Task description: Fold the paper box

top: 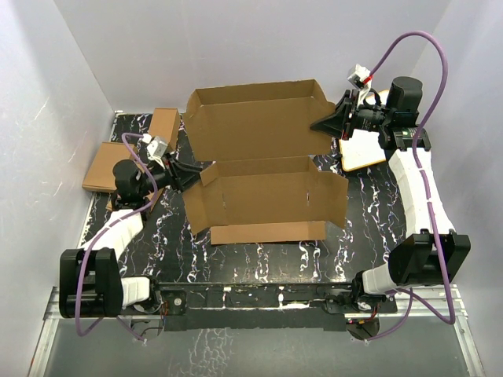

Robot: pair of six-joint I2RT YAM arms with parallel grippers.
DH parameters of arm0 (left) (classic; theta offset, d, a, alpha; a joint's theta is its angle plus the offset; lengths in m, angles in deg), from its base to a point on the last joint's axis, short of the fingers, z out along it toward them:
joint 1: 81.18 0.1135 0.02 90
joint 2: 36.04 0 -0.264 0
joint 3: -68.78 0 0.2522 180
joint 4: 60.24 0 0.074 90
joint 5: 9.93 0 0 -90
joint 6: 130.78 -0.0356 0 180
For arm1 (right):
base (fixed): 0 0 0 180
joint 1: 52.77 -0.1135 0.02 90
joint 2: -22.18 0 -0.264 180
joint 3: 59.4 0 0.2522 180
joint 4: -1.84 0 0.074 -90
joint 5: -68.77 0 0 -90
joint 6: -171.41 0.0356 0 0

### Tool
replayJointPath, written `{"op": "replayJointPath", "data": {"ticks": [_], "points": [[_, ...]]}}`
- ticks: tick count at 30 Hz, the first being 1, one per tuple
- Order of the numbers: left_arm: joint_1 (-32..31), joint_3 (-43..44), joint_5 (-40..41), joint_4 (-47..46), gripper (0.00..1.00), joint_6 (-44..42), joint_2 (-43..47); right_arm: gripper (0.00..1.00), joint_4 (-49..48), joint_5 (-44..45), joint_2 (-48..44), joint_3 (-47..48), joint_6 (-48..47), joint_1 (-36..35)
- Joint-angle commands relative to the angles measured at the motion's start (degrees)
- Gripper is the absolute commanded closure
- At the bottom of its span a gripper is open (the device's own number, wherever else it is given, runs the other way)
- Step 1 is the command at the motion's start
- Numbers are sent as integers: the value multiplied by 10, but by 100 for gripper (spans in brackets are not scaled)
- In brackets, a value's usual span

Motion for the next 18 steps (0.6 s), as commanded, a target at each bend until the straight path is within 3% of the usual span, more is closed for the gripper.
{"op": "replayJointPath", "data": {"ticks": [1, 4, 9, 18], "points": [[-22, -5, -53, -72, 70, 4, -3, 92, -34, -25, -18, 23, 5, 0], [-39, 3, -54, -79, 68, 2, -17, 92, -49, -32, -18, 19, 18, 0], [-60, -8, -37, -134, 54, 5, -30, 92, -70, -41, -20, 9, 36, 0], [-71, -28, 1, -345, 55, 98, -93, 92, -140, -69, -23, -18, 98, -1]]}}
